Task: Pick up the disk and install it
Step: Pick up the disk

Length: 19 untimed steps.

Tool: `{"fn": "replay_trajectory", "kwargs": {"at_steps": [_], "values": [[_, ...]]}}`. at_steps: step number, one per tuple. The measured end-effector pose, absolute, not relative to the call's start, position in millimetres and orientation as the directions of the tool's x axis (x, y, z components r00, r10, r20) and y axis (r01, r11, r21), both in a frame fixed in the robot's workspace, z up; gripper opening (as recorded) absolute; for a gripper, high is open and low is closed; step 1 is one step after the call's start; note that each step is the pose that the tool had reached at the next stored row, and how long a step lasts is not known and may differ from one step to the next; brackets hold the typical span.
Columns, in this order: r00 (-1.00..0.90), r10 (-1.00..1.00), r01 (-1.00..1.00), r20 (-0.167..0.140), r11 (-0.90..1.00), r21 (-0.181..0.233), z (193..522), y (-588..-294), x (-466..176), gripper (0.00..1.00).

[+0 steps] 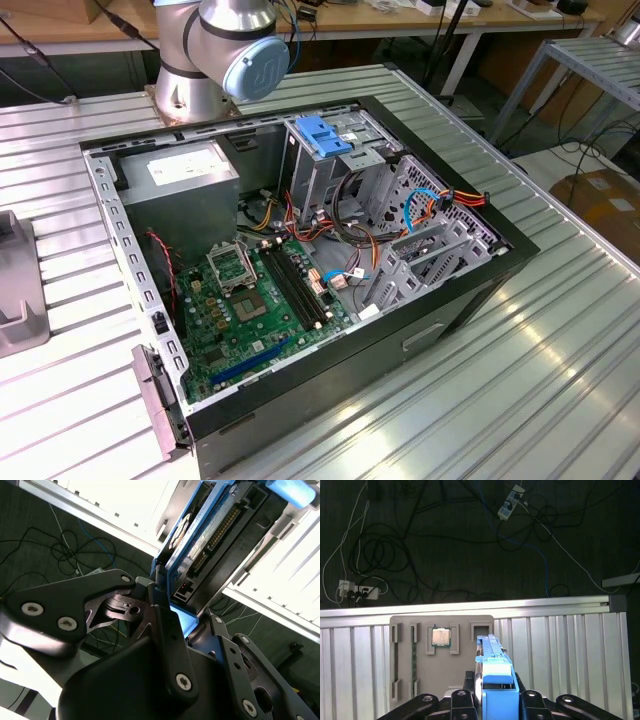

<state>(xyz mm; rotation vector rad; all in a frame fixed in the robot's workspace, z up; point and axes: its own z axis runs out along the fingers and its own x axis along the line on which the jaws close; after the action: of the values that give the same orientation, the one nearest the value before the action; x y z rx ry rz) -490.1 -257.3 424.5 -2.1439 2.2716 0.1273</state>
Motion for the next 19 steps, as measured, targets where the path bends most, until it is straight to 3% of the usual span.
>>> {"fn": "replay_trajectory", "kwargs": {"at_steps": [19], "values": [[-0.059,-0.996,-0.997,-0.067,0.056,0.049,428.0,-257.3,-490.0,0.37]]}}
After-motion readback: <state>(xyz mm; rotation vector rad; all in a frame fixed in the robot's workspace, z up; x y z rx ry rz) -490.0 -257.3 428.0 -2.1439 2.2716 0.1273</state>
